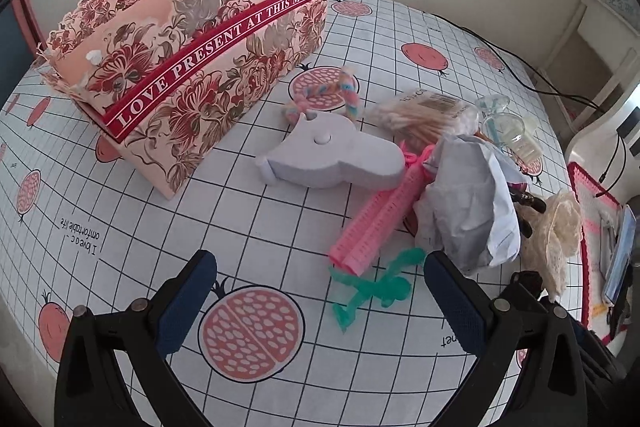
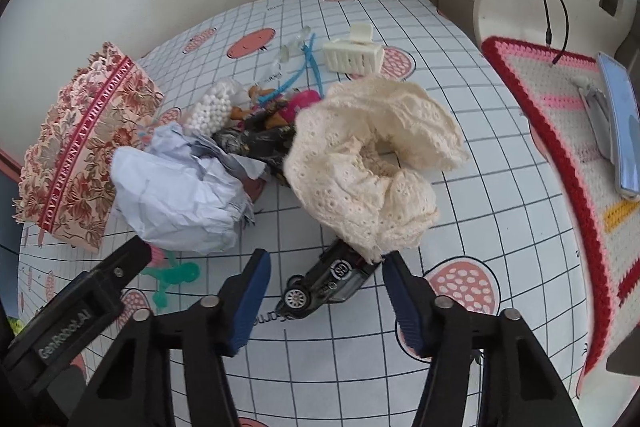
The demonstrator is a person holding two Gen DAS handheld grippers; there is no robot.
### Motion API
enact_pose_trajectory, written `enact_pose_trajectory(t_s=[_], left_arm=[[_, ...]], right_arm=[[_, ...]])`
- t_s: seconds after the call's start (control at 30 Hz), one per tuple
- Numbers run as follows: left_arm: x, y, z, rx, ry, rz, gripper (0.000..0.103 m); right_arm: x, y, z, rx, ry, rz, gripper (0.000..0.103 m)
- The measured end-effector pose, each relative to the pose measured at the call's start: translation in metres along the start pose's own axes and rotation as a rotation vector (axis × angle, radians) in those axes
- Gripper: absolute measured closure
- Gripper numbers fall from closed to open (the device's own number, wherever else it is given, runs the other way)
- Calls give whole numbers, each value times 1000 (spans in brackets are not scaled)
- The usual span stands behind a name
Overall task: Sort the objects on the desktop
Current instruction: 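Close right tool on black toy car while left tool nears green figure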
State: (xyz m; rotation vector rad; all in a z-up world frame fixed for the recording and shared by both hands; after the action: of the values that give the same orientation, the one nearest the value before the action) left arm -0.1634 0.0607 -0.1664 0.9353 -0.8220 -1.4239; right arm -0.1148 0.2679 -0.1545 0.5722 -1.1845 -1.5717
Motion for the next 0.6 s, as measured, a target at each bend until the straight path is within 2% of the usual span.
enact_pose_trajectory(t_s=[0.17, 0.6], left_arm=[[-2, -4, -3, 15, -15, -1, 0], [-11, -21, -9, 44, -45, 31, 1]], right_arm=[[-8, -4, -2, 8, -28, 10, 55], [-6, -9, -5, 6, -12, -3, 57]])
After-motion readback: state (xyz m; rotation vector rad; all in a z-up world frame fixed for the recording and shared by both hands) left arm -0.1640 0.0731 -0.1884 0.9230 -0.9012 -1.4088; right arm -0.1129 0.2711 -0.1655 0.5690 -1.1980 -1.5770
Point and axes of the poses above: each gripper's, at about its wrist camera, not at the fingertips, and y roughly against the way its jaws point, x to its left, z to its top, the point moved 5 cm from there along -y, roughly the way its jaws point, and after that the axes turned 2 degrees about z, right-handed, at the moved point
